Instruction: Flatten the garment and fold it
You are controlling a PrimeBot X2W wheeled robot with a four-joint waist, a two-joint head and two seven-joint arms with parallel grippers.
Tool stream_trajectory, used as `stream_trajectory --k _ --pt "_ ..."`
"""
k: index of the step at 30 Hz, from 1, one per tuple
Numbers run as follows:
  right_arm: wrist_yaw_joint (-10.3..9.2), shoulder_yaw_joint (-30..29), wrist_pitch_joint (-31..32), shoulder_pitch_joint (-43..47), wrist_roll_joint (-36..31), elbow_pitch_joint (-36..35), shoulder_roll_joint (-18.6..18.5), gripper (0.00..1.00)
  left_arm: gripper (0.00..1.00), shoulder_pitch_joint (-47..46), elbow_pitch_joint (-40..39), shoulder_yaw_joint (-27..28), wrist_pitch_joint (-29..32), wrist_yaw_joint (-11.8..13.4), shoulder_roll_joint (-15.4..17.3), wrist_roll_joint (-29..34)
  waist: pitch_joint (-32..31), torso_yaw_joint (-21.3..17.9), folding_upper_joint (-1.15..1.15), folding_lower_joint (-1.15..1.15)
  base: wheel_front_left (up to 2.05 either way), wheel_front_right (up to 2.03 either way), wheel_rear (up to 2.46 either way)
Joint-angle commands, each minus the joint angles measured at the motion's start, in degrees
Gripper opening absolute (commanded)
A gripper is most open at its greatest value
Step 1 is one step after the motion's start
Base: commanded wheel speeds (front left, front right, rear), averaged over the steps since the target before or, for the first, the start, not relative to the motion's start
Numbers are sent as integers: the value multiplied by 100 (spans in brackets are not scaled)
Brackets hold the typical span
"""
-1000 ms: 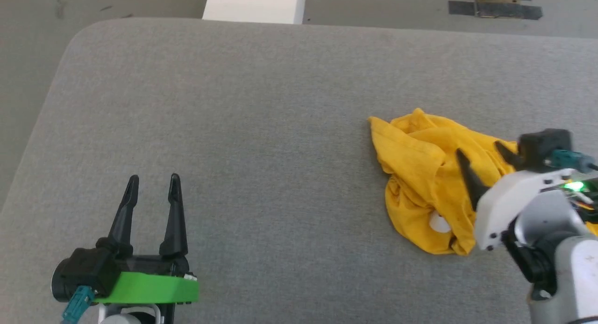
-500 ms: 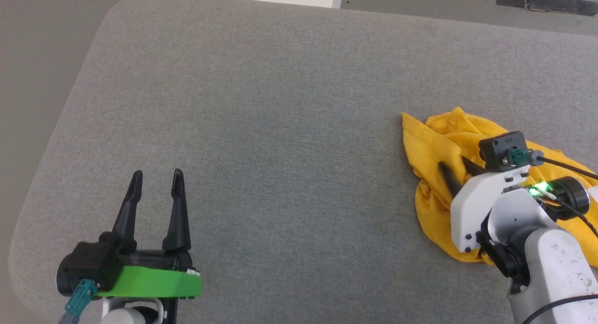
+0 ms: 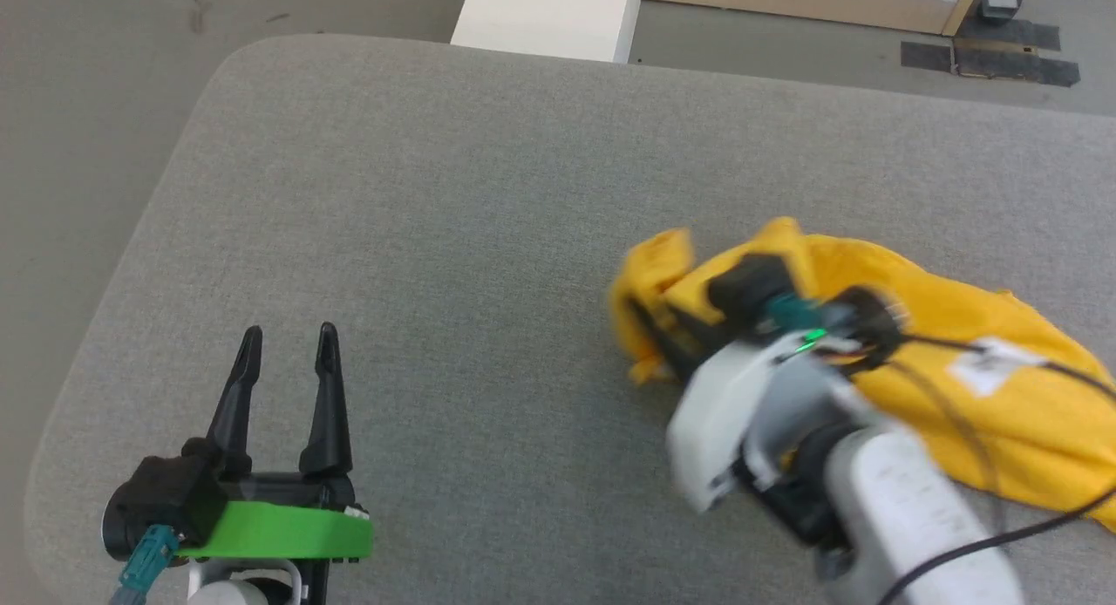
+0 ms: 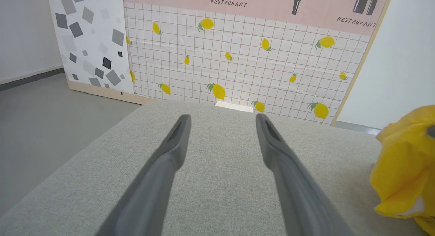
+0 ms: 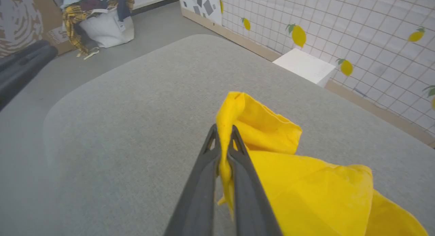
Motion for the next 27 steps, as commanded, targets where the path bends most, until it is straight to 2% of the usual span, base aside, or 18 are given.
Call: stream_trajectory --k 1,4,8,9,10,11,14,18,24,27 --pt "-9 252 -51 19 178 89 78 0 100 42 -9 25 -22 -24 -26 -34 2 54 0 0 0 0 0" --pt "-9 925 -78 117 519 438 164 0 100 61 -3 43 -22 -8 -26 -48 23 156 0 0 0 0 0" --pt "-9 1467 -151 180 758 1116 208 0 100 65 28 49 -22 -3 -26 -68 63 281 0 0 0 0 0" --pt "-9 1557 -168 182 778 1290 212 8 100 65 37 47 -22 -3 -26 -76 69 303 0 0 0 0 0" --pt "-9 1641 -165 179 813 1494 216 89 100 65 49 41 -22 -1 -26 -85 76 326 0 0 0 0 0" --pt "-9 1685 -169 165 844 1630 220 100 100 60 60 30 -22 -2 -26 -89 81 346 0 0 0 0 0" --pt "-9 1625 -375 32 878 1878 230 100 100 49 92 6 -22 11 -26 -113 80 377 0 0 0 0 0" --pt "-9 1213 -711 -257 848 1819 238 100 100 78 103 17 -22 38 -26 -128 71 328 0 0 0 0 0" --pt "-9 -86 -939 -624 478 1455 132 100 100 63 46 -13 -22 60 -26 -160 179 219 0 0 0 0 0" --pt "-9 -714 -791 -782 58 1326 -133 100 100 8 24 -37 -22 52 -26 -161 294 193 0 0 0 0 0"
